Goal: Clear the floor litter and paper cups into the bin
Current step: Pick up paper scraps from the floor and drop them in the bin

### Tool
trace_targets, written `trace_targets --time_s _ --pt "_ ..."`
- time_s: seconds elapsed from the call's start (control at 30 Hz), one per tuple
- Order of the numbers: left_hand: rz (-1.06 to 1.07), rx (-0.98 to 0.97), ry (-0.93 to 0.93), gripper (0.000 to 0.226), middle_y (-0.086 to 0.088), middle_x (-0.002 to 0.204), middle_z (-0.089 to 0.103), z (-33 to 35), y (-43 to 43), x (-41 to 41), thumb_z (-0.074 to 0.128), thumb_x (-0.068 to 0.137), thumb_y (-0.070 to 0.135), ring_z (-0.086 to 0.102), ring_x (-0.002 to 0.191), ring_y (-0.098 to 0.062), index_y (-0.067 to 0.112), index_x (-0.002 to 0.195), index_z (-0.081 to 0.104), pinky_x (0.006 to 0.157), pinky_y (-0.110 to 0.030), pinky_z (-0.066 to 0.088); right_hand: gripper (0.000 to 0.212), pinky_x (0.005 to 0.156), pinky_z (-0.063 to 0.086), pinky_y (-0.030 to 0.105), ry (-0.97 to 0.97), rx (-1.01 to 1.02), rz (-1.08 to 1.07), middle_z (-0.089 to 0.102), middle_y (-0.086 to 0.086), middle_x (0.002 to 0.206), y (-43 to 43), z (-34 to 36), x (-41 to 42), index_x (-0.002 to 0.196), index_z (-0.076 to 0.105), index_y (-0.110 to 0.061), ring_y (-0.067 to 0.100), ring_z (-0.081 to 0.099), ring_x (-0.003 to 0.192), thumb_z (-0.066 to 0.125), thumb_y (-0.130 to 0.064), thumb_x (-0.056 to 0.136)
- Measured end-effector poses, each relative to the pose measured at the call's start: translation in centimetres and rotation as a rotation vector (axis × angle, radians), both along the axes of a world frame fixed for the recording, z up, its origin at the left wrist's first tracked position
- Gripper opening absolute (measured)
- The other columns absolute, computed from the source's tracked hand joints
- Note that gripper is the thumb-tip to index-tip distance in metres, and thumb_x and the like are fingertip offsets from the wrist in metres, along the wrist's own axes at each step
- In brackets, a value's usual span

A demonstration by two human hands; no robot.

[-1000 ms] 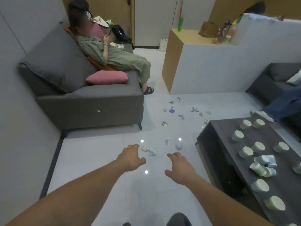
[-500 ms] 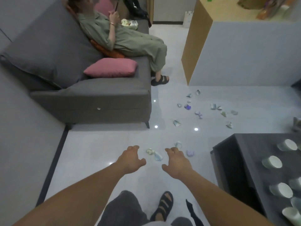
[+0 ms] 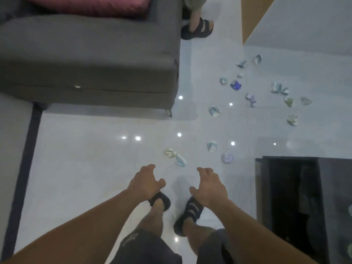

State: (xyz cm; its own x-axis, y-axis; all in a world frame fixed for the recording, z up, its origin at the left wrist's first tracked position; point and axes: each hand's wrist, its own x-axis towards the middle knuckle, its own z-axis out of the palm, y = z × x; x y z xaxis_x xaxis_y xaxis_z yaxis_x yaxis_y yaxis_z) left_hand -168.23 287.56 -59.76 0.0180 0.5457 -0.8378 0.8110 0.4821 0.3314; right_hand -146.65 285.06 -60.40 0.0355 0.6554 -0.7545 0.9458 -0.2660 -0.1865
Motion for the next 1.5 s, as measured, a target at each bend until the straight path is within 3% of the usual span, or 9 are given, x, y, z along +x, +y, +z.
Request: trace_targets --time_s 0.3,0.37,0.6,0.83,0.97,1.1,1.3,1.4,1.5 --pt "0.175 -0.095 0.008 0.072 -0.001 0.146 0.041 -27.1 1.9 3.9 0.059 0.085 0.048 0.048 0.125 -0.023 0.022 0.145 0.032 0.104 -0.04 0.041 0.078 0.091 0.047 0.045 -0.014 -0.071 0.078 0.037 0.005 0.137 5.9 -29.4 0.7 0.144 0.024 -0.022 0.027 0.043 0.12 0.061 -0.052 0.083" --pt "0.186 -0.105 -0.005 0.072 0.0 0.145 0.042 -32.7 1.3 4.4 0.06 0.085 0.049 0.048 0.125 -0.022 0.022 0.145 0.032 0.101 -0.034 0.039 0.085 0.089 0.047 0.046 0.016 -0.087 0.051 0.033 0.006 0.14 6.3 -35.5 0.8 0.147 0.02 -0.022 0.028 0.04 0.124 0.065 -0.052 0.082" --pt "0.306 -0.138 -0.004 0.067 0.002 0.135 0.049 -45.8 -1.6 5.0 0.063 0.084 0.046 0.05 0.118 -0.018 0.022 0.141 0.037 0.087 -0.028 0.036 0.086 0.08 0.046 0.042 -0.03 -0.012 0.115 0.034 0.008 0.132 5.3 -49.5 0.3 0.139 0.028 -0.018 0.029 0.039 0.118 0.074 -0.049 0.074" --pt "0.406 -0.109 -0.042 0.064 0.008 0.129 0.051 -48.3 -2.4 5.6 0.062 0.085 0.045 0.052 0.11 -0.013 0.023 0.14 0.039 0.083 -0.022 0.037 0.069 0.067 0.039 0.032 0.12 0.109 0.116 0.041 0.01 0.121 2.3 -52.5 0.4 0.13 0.039 -0.011 0.028 0.05 0.1 0.073 -0.025 0.072" --pt "0.446 -0.108 -0.146 0.057 0.014 0.116 0.055 -46.5 -0.9 5.9 0.065 0.083 0.046 0.057 0.099 -0.007 0.026 0.133 0.044 0.069 -0.015 0.039 0.077 0.077 0.054 0.039 0.342 0.158 0.212 0.047 0.011 0.126 1.6 -49.2 -0.3 0.14 0.04 -0.011 0.027 0.055 0.103 0.075 -0.026 0.073" --pt "0.49 -0.073 -0.193 0.031 -0.001 0.101 0.066 -45.2 0.6 5.7 0.065 0.087 0.027 0.065 0.092 -0.019 0.015 0.114 0.057 0.077 -0.032 0.053 0.084 0.083 0.055 0.043 0.536 0.231 0.268 0.055 0.021 0.125 2.2 -46.4 -1.2 0.14 0.045 0.0 0.033 0.057 0.107 0.082 -0.028 0.071" --pt "0.53 0.065 0.012 0.027 -0.002 0.104 0.062 -45.7 1.0 2.3 0.059 0.089 0.022 0.059 0.092 -0.02 0.014 0.115 0.056 0.077 -0.034 0.053 0.104 0.101 0.043 0.049 0.295 0.246 0.503 0.029 0.009 0.151 7.4 -48.5 -0.6 0.153 0.021 -0.02 0.031 0.029 0.134 0.076 -0.054 0.071" --pt "0.568 0.095 0.043 0.027 -0.003 0.103 0.062 -47.1 0.0 0.3 0.059 0.089 0.021 0.058 0.09 -0.021 0.014 0.115 0.057 0.073 -0.031 0.051 0.099 0.1 0.04 0.05 0.131 0.271 0.592 0.011 0.008 0.157 9.4 -51.2 -1.9 0.153 0.007 -0.035 0.033 0.016 0.14 0.071 -0.048 0.079" --pt "0.637 0.077 0.012 0.026 -0.003 0.101 0.064 -47.8 -1.1 -1.0 0.062 0.088 0.02 0.062 0.093 -0.024 0.015 0.114 0.059 0.079 -0.043 0.057 0.079 0.095 0.044 0.048 0.118 0.246 0.649 0.018 0.006 0.153 9.9 -53.3 -3.8 0.15 0.022 -0.035 0.032 0.021 0.135 0.066 -0.028 0.085"
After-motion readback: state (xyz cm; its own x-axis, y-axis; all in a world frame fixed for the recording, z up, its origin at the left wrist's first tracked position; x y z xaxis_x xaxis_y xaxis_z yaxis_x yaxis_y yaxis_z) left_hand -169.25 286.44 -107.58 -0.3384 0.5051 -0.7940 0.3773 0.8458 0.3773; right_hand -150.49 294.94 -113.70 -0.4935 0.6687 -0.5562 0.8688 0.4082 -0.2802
